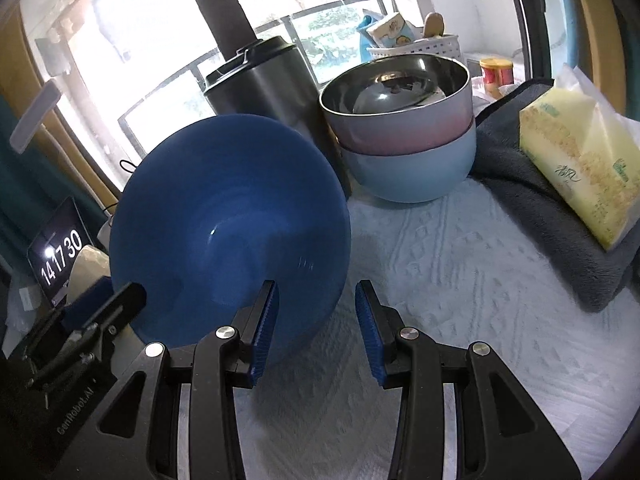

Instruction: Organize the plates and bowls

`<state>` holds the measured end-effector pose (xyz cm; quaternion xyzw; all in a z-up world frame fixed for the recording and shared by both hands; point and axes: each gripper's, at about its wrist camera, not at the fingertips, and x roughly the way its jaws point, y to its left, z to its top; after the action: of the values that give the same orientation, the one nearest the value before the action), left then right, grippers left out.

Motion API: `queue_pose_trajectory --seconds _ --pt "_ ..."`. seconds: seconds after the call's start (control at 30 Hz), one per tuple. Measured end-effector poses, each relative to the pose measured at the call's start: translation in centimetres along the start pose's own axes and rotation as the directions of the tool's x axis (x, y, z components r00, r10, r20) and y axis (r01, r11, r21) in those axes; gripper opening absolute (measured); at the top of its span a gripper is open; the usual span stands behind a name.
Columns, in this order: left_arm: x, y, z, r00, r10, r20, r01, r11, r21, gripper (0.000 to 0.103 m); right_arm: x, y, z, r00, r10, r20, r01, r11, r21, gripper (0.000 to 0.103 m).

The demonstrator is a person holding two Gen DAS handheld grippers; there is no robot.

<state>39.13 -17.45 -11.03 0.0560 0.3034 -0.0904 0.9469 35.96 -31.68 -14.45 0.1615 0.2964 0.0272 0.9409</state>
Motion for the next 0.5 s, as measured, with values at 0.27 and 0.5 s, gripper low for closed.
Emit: queue_pose_trajectory --seconds 0.27,0.5 --pt "0.7 -0.4 -0.5 1.0 -0.017 0.001 0.017 1.0 0.021 0.038 1.1 0.3 -0.8 0.999 -0.013 -0.038 0.013 1.0 -0.008 0.034" --pt "0.6 -0.8 -0.8 0.999 -0.042 -0.022 0.043 0.998 0.037 0.023 0.1 0.4 -1.2 0.999 -0.017 -0.029 0.016 1.0 -0.021 0.017"
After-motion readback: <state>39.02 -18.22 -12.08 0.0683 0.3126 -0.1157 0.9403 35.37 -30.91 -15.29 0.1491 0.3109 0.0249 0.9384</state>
